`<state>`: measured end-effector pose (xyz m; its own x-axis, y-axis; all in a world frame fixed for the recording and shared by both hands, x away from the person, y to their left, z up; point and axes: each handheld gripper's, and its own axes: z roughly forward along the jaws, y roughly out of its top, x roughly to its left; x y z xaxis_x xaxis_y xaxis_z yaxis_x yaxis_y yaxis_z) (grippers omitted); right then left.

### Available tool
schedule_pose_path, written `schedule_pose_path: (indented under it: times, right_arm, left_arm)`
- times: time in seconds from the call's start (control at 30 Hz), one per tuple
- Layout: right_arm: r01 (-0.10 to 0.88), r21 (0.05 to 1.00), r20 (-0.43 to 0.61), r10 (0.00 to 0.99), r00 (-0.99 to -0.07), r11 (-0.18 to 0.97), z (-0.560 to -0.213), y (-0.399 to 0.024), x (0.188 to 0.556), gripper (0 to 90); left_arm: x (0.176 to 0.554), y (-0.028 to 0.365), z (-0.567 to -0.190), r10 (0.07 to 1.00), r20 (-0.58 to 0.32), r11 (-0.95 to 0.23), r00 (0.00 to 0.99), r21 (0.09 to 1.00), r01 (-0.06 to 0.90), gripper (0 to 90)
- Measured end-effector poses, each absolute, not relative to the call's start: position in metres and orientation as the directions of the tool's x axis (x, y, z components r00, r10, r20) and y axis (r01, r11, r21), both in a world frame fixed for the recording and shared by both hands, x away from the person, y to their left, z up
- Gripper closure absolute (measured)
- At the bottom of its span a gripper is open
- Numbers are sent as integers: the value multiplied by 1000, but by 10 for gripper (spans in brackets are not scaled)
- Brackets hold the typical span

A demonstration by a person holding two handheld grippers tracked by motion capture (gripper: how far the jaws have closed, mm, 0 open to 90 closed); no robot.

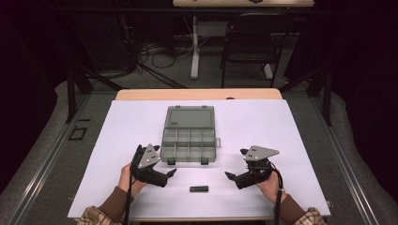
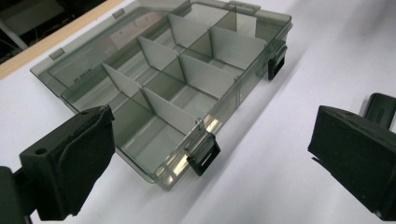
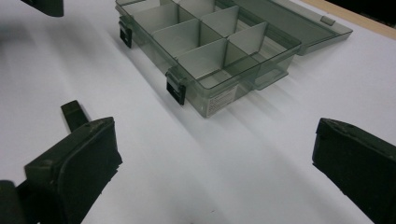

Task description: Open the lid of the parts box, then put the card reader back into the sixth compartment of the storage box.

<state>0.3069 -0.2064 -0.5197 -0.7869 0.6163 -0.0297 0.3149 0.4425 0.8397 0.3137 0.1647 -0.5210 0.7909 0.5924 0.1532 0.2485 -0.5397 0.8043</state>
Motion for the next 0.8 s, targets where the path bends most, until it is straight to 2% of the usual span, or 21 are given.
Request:
schedule_pose_path:
  times: [0.63,0.8]
  right_arm:
    - [293,839,-56,609,-791,458,-522,-208,311,0]
    - [292,843,-54,611,-790,452,-522,-209,311,0]
  left_arm:
    - [314,160,-520,568,130,-542,812,802,251,1]
    - [313,153,-523,516,133,-594,846,768,241,2]
